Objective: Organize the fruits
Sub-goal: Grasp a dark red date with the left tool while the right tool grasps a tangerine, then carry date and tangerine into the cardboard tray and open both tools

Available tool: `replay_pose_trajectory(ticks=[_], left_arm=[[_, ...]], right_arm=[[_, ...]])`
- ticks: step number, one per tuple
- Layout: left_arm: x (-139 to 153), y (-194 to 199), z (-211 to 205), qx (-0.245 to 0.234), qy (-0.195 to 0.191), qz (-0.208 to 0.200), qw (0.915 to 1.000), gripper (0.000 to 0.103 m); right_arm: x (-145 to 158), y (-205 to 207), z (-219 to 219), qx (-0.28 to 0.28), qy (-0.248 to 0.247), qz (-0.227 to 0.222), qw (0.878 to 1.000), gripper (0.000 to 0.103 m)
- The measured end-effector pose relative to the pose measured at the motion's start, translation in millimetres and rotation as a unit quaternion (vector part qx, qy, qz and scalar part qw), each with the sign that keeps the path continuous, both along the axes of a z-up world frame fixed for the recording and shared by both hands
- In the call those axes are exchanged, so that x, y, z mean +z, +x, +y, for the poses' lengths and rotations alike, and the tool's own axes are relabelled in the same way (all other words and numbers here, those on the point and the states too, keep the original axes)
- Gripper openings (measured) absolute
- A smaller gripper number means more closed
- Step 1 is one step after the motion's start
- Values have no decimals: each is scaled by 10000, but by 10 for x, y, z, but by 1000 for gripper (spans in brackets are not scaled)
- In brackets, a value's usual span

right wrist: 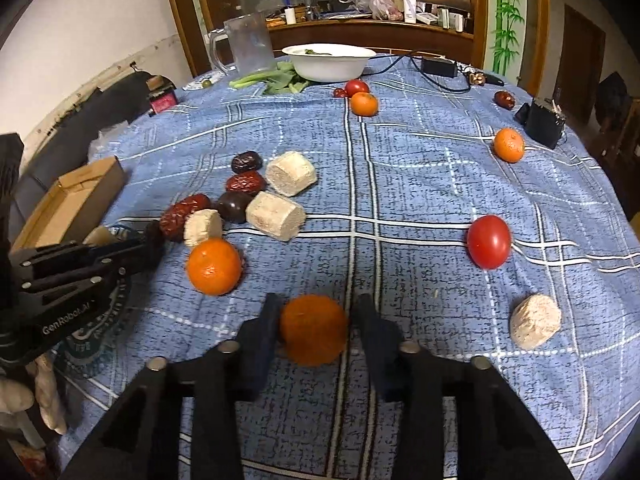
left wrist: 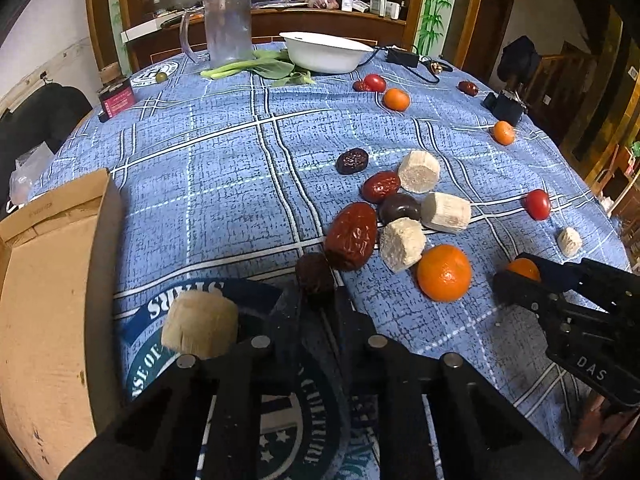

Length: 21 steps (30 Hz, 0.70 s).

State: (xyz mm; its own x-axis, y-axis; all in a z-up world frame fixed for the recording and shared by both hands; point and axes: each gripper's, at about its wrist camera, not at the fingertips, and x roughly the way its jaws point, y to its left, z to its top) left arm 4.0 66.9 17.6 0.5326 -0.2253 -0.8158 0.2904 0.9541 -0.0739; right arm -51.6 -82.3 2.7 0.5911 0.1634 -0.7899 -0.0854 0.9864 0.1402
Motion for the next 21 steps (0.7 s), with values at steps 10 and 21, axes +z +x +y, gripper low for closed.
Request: replay_pose_trajectory(ticks=[10,21], left_arm=[[348,-390,378,395,-674,-253,9966,14],[851,-544,1397,1176,-765,-602,9883,14]], right_arm=[[134,-236,22,40,362,-59,9993,35],[701,-214,749,997,622,-408,9922,36]])
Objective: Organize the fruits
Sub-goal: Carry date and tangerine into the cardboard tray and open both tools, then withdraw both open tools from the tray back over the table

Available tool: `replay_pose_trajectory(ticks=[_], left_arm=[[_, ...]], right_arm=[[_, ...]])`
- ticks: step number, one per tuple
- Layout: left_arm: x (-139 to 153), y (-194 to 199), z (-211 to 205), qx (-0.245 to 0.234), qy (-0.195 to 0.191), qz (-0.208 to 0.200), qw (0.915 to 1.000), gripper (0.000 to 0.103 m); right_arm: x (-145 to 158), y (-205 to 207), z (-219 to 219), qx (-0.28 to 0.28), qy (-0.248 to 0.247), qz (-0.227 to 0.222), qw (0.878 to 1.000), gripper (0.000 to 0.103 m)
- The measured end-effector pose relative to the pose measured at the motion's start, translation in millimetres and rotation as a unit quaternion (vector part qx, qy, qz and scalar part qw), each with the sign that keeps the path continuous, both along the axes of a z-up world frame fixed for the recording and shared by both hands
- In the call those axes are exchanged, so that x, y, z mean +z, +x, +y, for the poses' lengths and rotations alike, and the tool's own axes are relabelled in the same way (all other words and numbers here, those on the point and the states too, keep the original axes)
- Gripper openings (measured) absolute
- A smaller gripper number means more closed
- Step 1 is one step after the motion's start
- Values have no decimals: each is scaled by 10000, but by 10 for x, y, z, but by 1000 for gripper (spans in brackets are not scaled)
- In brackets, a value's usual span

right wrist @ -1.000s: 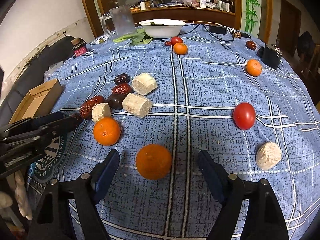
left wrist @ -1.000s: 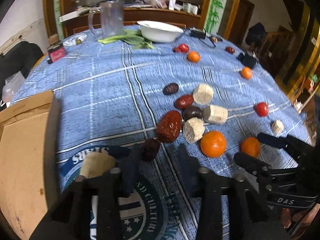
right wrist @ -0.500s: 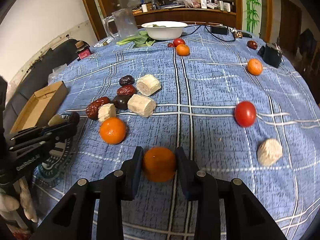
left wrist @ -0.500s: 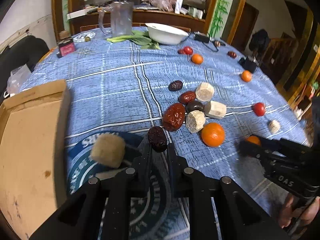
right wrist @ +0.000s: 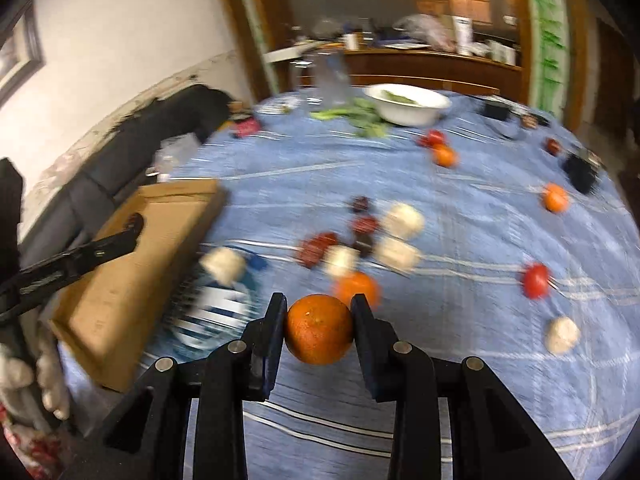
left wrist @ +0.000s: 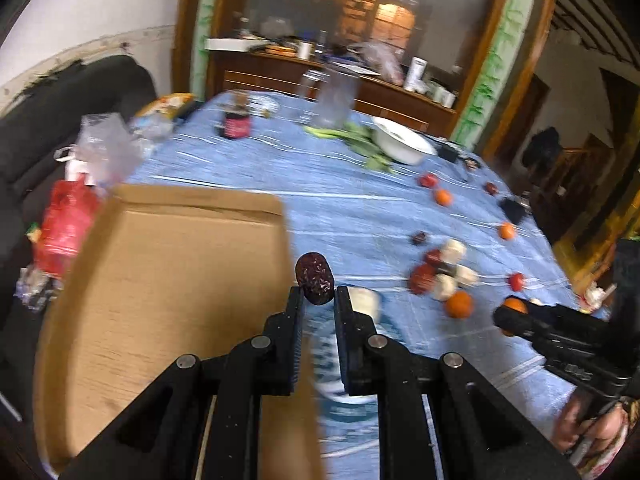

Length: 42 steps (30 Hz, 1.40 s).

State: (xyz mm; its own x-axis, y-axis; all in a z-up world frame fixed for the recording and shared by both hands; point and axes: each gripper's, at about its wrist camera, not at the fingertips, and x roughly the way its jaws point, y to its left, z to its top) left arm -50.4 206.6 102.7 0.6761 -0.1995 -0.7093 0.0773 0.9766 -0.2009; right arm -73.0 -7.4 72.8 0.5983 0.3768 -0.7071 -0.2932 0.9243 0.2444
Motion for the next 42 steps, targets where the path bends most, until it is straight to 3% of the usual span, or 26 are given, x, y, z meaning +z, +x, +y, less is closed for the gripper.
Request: replay_pose_trajectory(ticks=[3,7,11,17,22,24,25,26,30,34,39,40,42], left_arm=[[-14,166,304,216,62,150,9996,14],[-144,473,698,451,-242,496,9975,14],[-321,748,946,677,-370,769,9941,14],[-540,1036,1134,927,-361,1057,9894,14],[-601,1133,1232,1104,-321,1114,9871,16],[-616,1135,1253,1146,-379,1116,9864,31],[-622,1130,1270,1184,-430,1108,9858,46],[-631,1117,1292,1223,-501,1092,9852,54],[-665,1035,1338,1246,-736,1139,9829,54],[-669,876,1285,1162,-732,1089,9845,55],[-659,719,1158,1049,-582,1140,9862,57],[-655,692,1139,1036,-541,1142,9866,57],[-653,647,1113,1019,-461,1170,9868,57]], right_arm=[[110,152,376,453,192,8,9988,36],[141,480,960,912,308,91,9953,36],[-10,895,1495,1122,289,348,9927,36],[-337,1388,1931,1118,-17,607,9919,36],[-424,1506,2022,1120,-101,602,9918,37],[-432,1518,2054,1119,-134,546,9921,37],[-417,1496,2053,1114,-122,539,9922,37],[-411,1498,2047,1098,-86,532,9925,42],[-300,1405,1931,1015,97,349,9942,47],[-246,1186,1772,713,-214,66,9972,50],[-470,1042,1763,592,-650,346,9955,50],[-528,1024,1768,569,-714,433,9949,50],[-597,986,1742,505,-770,535,9943,38]])
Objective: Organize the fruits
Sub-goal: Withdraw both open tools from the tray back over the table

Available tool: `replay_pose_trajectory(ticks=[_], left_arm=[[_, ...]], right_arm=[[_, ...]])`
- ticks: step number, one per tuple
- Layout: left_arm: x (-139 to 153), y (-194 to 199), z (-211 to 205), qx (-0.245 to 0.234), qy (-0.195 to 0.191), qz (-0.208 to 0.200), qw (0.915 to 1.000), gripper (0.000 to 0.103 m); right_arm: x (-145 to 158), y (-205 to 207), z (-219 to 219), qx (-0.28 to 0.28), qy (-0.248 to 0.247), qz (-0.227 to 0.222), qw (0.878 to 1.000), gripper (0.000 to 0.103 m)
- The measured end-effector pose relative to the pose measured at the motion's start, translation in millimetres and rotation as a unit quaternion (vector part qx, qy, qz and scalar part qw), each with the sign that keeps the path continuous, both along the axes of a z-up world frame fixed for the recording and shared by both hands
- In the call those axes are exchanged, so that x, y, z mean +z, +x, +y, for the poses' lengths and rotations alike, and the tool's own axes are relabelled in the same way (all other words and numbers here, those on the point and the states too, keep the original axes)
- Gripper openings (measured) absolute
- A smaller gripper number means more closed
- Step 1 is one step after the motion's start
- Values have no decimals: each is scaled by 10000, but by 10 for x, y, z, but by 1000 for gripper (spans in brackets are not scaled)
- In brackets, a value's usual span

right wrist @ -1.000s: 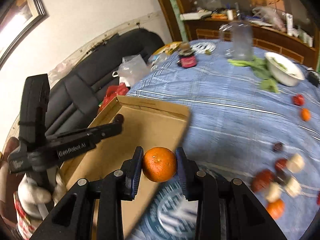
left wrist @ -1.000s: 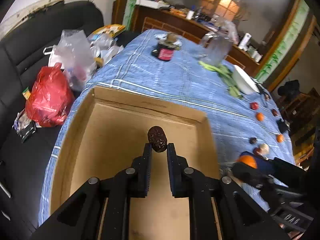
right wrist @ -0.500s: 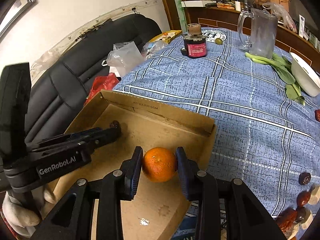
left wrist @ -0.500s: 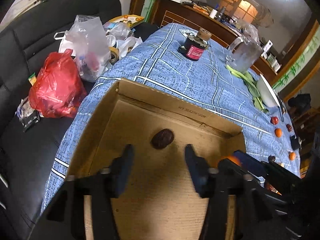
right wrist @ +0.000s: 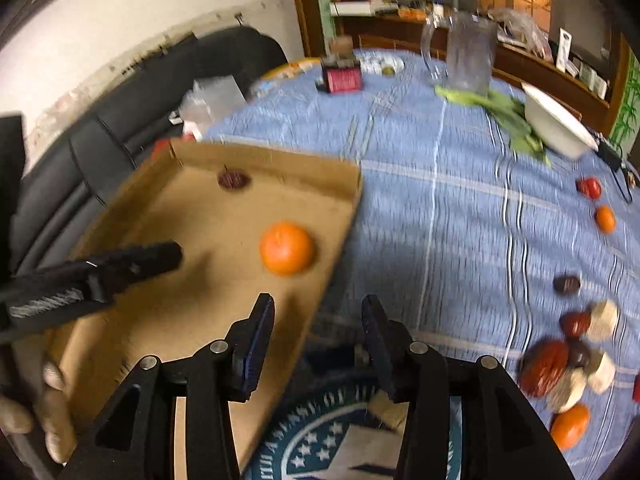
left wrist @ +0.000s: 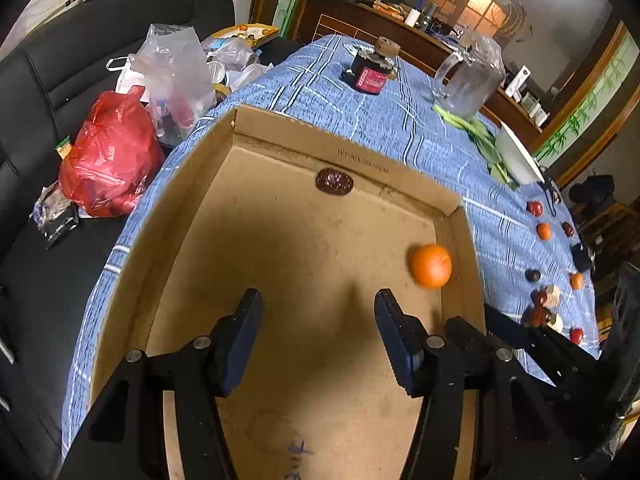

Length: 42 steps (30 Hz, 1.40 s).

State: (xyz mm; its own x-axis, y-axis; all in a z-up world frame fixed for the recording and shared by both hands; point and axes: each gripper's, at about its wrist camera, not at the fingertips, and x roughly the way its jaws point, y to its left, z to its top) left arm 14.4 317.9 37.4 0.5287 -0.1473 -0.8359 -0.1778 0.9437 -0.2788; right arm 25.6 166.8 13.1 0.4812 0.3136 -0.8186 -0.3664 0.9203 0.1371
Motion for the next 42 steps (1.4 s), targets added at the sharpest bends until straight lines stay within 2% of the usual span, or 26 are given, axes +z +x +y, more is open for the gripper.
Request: replay_pose_trajectory(ticks=[8,12,15,16,17,18,20,22,24,29,33,37,42], left_arm=[[53,-217,-72,-98,196,-44,9998,57],[171,-338,-110,-131,112,-318,9993,57],[365,-511,-239,-228,219,-629,9975,57],[432,-572,-291,-261,292,-723,9966,57],[500,-640,-351,-296,366,-835,9954,57],[583,-721,-428,-347,422,-989,9936,58],[690,-852,-568,-397,473,-1238,9904,72],[746,-933,-728,-463,479,-1412,9877,74],[759,-961,-955,-669,416,-1481,9858,74],[628,-886,-1676,-1368,374,-1360,9805,74],[454,-819,-2064,-1682,333,-1154,9784,74],[255,-742,-2291,-1769,402,-921,9791,74],[128,-648,-2324,-1677,473,-734,9820,74]], right_arm=[[45,-321,-198,-146,-108,-51,9998,34],[57,-450,-348,-94,292,113,9995,34],[240,-570,-603,-214,908,-33,9956,35],[329,-634,-744,-275,1076,-151,9937,37],[389,-685,-862,-335,1153,-258,9924,46],[453,-752,-1016,-447,1204,-411,9909,60],[546,-886,-1375,-809,1203,-766,9865,77],[582,-1013,-1730,-1240,1097,-1035,9808,80],[545,-1125,-2131,-1655,927,-1117,9755,80],[339,-1322,-2931,-2271,861,-743,9672,79],[191,-1467,-3440,-2620,735,-626,9602,79],[80,-1524,-3727,-2745,616,-478,9584,79],[7,-1390,-3836,-2718,728,-304,9591,79]])
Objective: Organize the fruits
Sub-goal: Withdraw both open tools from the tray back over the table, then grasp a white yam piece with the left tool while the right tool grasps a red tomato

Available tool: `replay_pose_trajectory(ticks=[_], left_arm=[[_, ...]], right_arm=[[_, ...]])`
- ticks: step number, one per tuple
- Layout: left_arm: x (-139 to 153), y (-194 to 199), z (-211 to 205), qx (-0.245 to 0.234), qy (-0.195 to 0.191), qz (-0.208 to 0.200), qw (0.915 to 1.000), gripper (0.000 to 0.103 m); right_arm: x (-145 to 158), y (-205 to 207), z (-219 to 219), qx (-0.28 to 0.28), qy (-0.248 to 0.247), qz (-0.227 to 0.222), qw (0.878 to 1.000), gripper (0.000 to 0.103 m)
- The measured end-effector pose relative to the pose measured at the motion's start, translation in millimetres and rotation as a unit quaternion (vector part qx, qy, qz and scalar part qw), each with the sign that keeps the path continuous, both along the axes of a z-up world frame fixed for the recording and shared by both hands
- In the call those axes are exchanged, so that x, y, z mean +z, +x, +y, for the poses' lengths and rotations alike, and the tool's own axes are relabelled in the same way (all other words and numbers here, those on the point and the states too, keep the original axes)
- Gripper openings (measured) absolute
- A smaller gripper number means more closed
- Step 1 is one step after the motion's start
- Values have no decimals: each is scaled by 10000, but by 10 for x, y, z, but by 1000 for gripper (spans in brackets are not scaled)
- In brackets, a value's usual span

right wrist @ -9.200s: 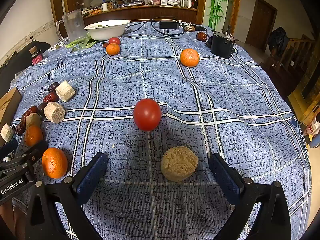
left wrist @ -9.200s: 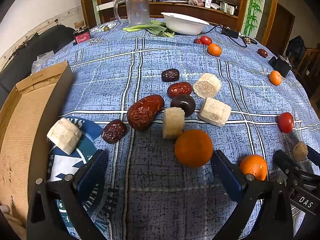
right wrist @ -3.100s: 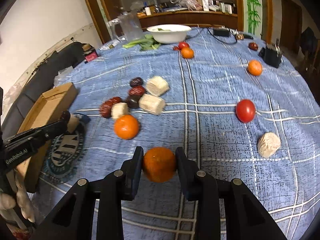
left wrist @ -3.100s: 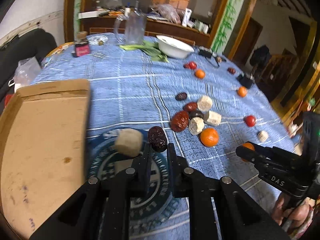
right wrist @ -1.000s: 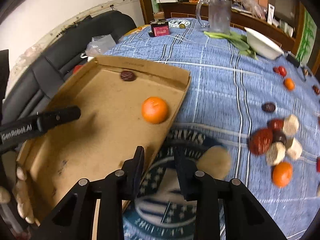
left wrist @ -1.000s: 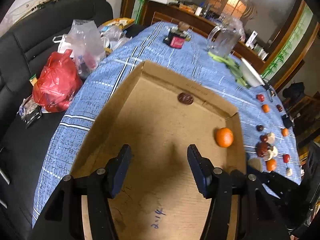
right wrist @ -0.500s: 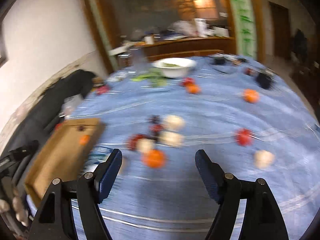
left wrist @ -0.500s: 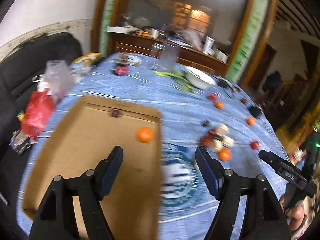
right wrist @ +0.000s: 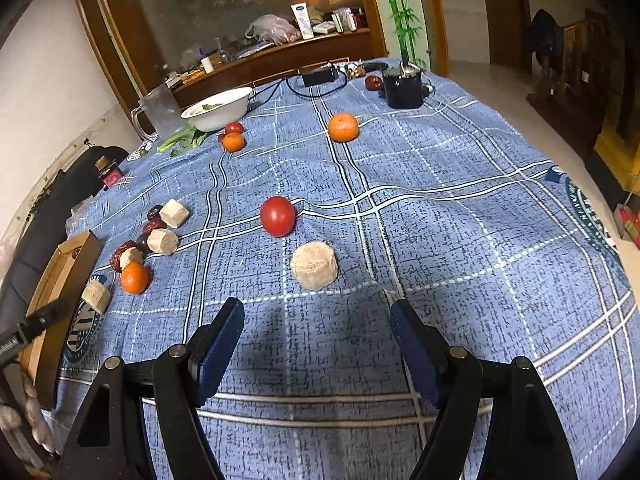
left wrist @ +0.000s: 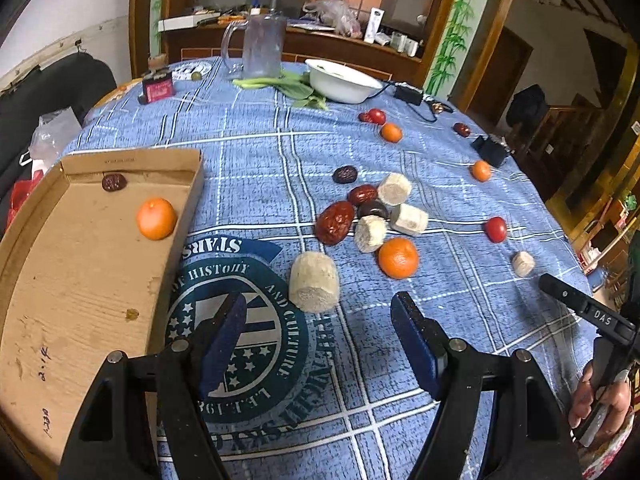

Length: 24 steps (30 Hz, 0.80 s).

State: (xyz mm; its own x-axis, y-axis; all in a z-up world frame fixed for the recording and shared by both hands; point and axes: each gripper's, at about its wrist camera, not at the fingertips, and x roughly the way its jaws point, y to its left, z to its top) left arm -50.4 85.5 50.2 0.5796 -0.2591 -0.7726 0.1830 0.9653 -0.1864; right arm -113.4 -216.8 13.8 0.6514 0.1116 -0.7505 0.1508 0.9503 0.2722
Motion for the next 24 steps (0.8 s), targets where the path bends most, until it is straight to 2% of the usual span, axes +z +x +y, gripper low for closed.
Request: replay_pose_trajectory(ticks=[3,9,13,15,17,20,22,24], left_arm=[[-41,79,-13,41,99,32,9999,74],[-166,265,-87,-68,164,11,9998,73],[-246,374,-138,-151,181,79,9997,59],[-294,419,-166,-201,232,132,9994,53],[-348,446,-183,-211,271,199,9992,41],[-356,431,-207,-215,411,62,9989,33],[-356,426,-214,-225,426,23,9988,31],[-353,409,-233,-216,493,-24,9985,31]], right_arm=[[7,149,44,183,13,35,9998,79],[106,579,247,578,-300,96,9978,79],[54,885,374,693,-684,143,9951,77],[-15,1026,409,725,-782,258,9940,73],[-89,1128,425,733,-852,371,9930,65],[-188,1209,426,723,-880,519,9921,58],[-194,1207,441,695,-1058,466,9909,50],[-191,1192,433,675,-1098,445,9907,33]])
